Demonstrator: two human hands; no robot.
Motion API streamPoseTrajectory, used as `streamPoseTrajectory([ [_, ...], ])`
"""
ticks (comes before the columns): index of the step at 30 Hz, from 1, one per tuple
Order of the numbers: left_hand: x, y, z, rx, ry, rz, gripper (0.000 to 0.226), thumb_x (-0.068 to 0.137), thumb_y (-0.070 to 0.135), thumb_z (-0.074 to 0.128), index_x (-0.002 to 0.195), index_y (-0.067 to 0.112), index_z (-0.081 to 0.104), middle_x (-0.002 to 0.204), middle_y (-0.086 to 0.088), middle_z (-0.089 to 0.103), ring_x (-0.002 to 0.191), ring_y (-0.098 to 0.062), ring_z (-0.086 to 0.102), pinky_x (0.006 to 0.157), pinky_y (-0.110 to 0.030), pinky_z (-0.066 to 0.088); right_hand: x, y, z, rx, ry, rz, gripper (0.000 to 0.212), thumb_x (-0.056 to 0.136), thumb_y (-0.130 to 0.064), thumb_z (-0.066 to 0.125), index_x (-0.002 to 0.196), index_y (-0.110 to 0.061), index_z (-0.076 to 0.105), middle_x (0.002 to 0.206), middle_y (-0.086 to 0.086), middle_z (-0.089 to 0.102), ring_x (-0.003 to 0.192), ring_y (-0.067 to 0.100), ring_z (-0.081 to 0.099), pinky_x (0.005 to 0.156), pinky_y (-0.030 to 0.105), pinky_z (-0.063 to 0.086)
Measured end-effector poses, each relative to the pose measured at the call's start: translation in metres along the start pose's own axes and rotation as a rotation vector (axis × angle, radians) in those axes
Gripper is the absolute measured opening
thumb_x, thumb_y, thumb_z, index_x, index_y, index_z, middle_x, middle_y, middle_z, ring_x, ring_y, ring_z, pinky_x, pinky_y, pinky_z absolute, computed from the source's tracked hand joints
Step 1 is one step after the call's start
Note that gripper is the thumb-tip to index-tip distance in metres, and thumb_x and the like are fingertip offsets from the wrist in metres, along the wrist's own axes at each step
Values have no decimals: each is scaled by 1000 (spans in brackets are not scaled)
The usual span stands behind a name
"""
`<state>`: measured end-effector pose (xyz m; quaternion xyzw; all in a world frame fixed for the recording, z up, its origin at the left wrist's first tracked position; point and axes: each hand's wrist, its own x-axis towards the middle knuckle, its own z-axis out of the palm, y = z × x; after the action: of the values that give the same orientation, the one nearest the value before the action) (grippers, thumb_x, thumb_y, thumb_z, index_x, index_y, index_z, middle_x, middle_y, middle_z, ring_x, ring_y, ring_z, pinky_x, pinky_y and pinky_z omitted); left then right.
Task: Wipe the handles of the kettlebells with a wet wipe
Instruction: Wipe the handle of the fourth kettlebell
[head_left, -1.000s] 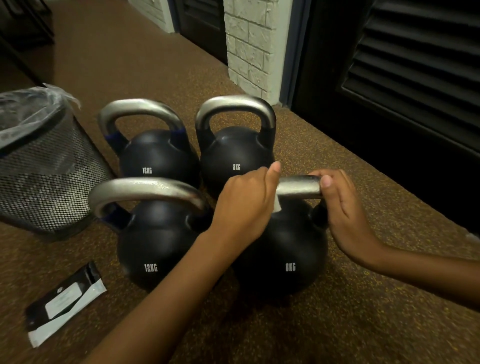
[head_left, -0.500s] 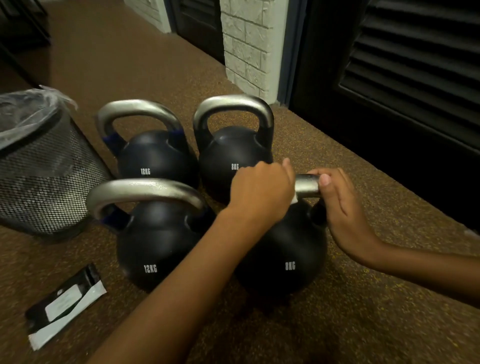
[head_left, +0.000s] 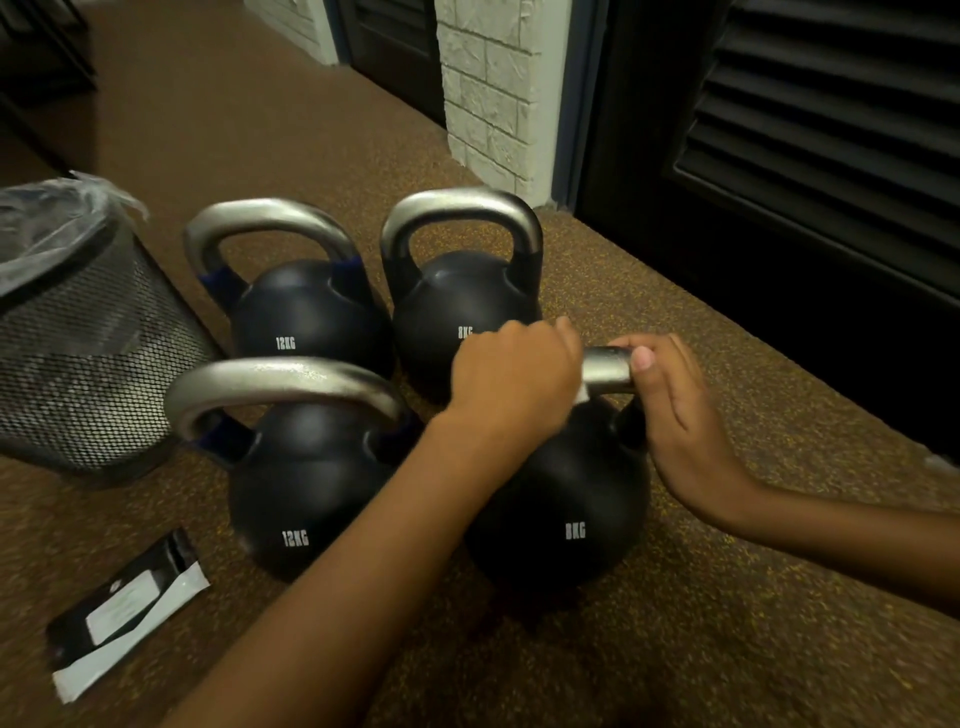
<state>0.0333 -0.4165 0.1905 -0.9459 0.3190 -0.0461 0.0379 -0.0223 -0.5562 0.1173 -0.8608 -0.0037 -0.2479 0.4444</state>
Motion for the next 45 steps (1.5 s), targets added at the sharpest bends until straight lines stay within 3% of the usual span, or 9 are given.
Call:
streamPoseTrajectory([
  [5,-12,4,10,-29,224,106,48,87,17,19,112,8,58,79,-5,66,61,-28,62,61,-32,36,0,0,-1,1,-12,0,39,96,-44,24,110,-22,53,97,-22,47,96,6,48,82,18,36],
  [9,-9,-23,12,-177,-109,-63,38,97,17,26,132,6,36,121,-20,54,106,-40,53,86,-44,42,0,-1,-1,-13,-9,-7,36,96,-42,24,109,-23,52,97,-21,47,97,8,47,83,19,37],
  [12,0,-33,9,-707,-295,-357,30,100,25,30,95,7,53,124,-26,51,113,-39,49,90,-40,41,0,-1,0,-8,-12,-7,36,96,-43,24,108,-24,52,97,-22,46,97,8,47,83,20,37],
  [15,7,-26,4,-579,-324,-287,33,99,20,31,114,-1,51,123,-26,52,113,-42,50,89,-42,41,0,2,-2,-1,-12,-5,39,96,-44,24,110,-23,52,99,-22,46,97,10,48,82,25,39],
  [21,-6,5,10,-77,231,65,31,96,18,32,119,6,49,96,-8,64,82,-31,62,67,-35,35,0,2,0,9,-10,-14,38,95,-45,24,111,-24,52,98,-24,46,97,5,47,83,19,36],
  [24,-14,-1,27,-372,474,-23,33,95,27,32,82,17,61,69,2,64,62,-18,60,78,-34,42,0,2,0,9,-15,-14,36,96,-43,25,110,-24,52,98,-23,47,97,5,47,83,20,37],
  [32,-48,-6,84,-1213,647,-473,39,95,48,18,92,39,55,90,3,62,94,-19,58,90,-46,45,1,3,0,20,-3,-20,36,97,-45,25,110,-25,51,98,-22,47,89,20,53,75,42,47],
  [39,-37,-3,62,-821,657,-309,42,98,29,21,98,20,62,92,15,60,89,3,49,99,-35,33,1,1,1,8,21,-22,35,97,-42,25,109,-24,52,97,-23,46,92,11,49,80,29,40],
  [45,-21,14,27,-340,385,-200,53,98,38,15,89,20,63,80,4,66,79,-17,61,109,-46,23,1,-1,1,-4,10,10,39,96,-48,24,110,-25,52,97,-21,48,92,13,50,79,35,42],
])
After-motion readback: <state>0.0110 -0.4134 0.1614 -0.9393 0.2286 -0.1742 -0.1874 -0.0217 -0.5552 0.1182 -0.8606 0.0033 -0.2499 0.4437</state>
